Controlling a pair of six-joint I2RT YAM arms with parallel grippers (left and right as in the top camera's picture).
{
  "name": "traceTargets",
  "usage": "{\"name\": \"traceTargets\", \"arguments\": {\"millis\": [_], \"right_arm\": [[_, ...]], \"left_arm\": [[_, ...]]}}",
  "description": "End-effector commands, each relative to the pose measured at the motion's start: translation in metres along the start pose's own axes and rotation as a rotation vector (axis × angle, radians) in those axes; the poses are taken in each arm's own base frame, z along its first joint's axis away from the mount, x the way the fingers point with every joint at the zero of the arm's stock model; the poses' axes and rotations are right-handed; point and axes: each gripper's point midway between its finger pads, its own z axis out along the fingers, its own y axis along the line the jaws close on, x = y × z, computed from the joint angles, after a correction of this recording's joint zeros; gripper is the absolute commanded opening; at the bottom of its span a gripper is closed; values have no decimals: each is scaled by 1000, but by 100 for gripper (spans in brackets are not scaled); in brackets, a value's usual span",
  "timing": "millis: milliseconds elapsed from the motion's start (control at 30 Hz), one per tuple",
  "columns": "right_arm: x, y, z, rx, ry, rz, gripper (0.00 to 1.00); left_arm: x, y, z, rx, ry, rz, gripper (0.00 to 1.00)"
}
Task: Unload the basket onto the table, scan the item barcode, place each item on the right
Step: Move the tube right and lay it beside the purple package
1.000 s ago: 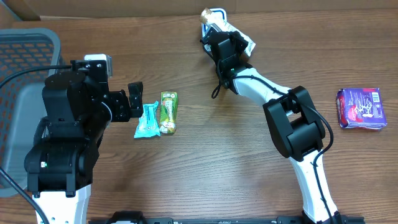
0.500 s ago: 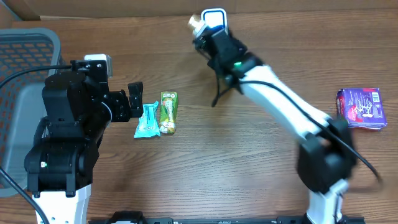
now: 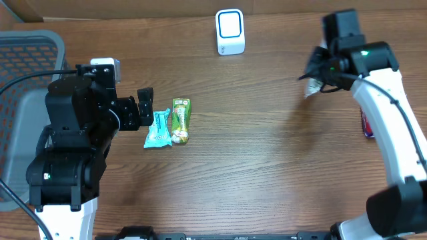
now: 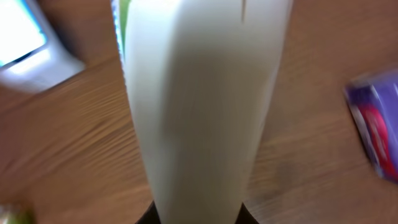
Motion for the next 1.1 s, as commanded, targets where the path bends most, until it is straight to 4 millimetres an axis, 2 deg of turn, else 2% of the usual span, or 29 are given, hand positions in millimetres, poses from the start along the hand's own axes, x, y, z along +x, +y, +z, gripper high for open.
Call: {"name": "traceTargets", "arguments": {"millis": [0, 33, 167, 233, 367, 400, 433, 467, 533, 600, 700, 900, 1067], "right_arm": [[2, -45, 44, 78, 33, 314, 4], [2, -61, 62, 99, 31, 387, 4], [4, -105, 105, 145, 14, 648, 4], [2, -116, 117, 139, 2, 699, 4], [-10, -120, 125, 110, -48, 669, 4], [-13, -119, 125, 104, -55, 640, 15], [-14, -119, 125, 102, -56, 607, 33], [-13, -119, 125, 103, -54, 585, 44], [-12, -119, 125, 106, -47, 539, 56], [-12, -116, 124, 92, -32, 489, 57], [-10, -92, 115, -27, 37, 334, 64], [-8, -22, 68, -330, 128, 107, 65], [33, 44, 50, -491, 245, -6, 67]], "left_arm": [[-6, 0, -5, -2, -21, 9, 99], [-6, 0, -5, -2, -21, 9, 100], [-6, 0, -5, -2, -21, 9, 100], [-6, 0, -5, -2, -21, 9, 100], [-6, 0, -5, -2, -21, 9, 99], [-6, 0, -5, -2, -21, 9, 100], [-6, 0, -5, -2, -21, 9, 100], [-6, 0, -5, -2, -21, 9, 100], [-6, 0, -5, -2, -21, 9, 100], [-6, 0, -5, -2, -21, 9, 100], [-6, 0, -5, -2, -21, 9, 100], [-6, 0, -5, -2, -21, 9, 100], [-6, 0, -5, -2, -21, 9, 100]]}}
